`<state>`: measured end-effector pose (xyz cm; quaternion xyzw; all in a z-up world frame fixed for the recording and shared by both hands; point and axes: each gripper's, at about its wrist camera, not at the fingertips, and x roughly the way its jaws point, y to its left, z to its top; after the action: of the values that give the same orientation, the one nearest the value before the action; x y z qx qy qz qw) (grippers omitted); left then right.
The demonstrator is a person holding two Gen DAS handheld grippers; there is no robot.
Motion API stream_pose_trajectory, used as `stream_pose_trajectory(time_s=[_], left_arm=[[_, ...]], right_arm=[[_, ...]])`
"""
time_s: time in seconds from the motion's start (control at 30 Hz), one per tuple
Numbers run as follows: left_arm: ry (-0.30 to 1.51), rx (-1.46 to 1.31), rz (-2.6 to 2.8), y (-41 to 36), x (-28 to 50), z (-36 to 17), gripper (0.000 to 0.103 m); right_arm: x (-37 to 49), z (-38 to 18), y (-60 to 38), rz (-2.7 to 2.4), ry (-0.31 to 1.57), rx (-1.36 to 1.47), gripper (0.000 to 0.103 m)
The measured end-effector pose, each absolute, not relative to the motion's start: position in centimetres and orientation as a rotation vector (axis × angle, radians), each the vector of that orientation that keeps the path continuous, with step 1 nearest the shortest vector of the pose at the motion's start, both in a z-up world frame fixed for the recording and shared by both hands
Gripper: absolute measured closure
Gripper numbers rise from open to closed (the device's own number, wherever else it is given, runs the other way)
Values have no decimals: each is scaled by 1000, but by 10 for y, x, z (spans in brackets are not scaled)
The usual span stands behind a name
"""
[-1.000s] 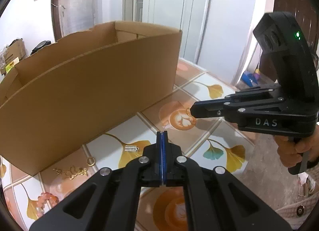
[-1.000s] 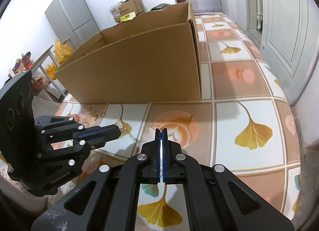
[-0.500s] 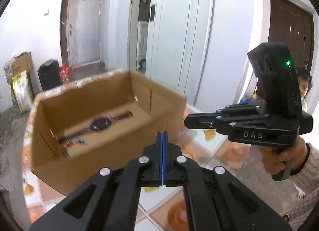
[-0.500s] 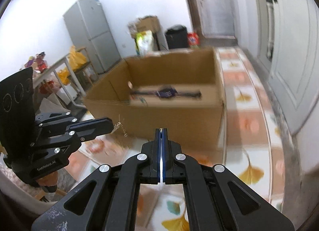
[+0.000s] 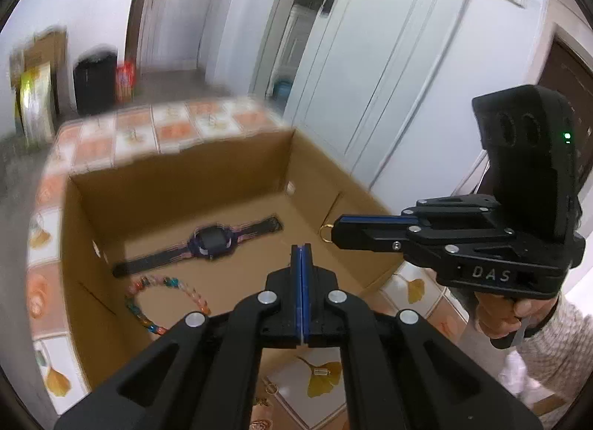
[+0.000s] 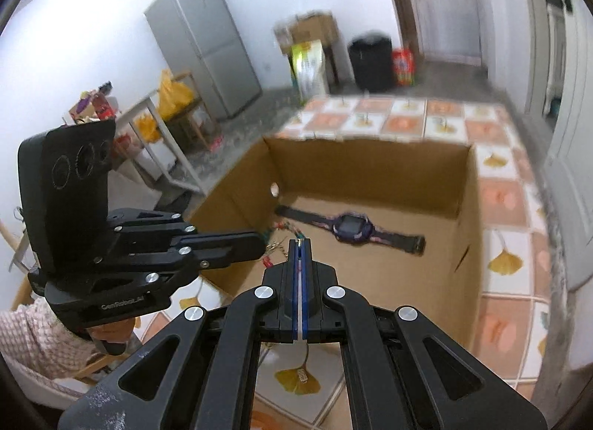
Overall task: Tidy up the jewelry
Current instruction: 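Lift both held charms and carry both grippers over the box, then open both grippers to drop the gold charms into the box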
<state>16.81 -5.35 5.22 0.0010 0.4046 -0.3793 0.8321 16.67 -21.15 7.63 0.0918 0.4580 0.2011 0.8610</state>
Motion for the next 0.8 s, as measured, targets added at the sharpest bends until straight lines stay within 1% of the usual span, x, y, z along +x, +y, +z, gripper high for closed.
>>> stream_pose_trajectory(time_s=[0.1,0.27,0.3,0.33,0.43,0.53,0.8], left_arm=[[977,-22,-784,-60,197,31,103],[1083,13,-744,-73,218,8,103],[1097,16,-736,-75,221,5,103],[1106,21,-729,-77,223,3,102],[1128,39,-699,-82,229,-3,102],[1133,57,-691,-84,231,-4,102],[1146,46,-679,-82,234,-3,102]], right_arm=[[189,58,-214,403,1057,219,103],[213,31,-217,377,1165,232,103],[215,27,-217,375,1179,233,102],[218,24,-218,368,1189,237,99],[220,23,-221,351,1194,236,97],[221,23,-222,332,1186,223,90],[221,29,-230,320,1162,228,90]])
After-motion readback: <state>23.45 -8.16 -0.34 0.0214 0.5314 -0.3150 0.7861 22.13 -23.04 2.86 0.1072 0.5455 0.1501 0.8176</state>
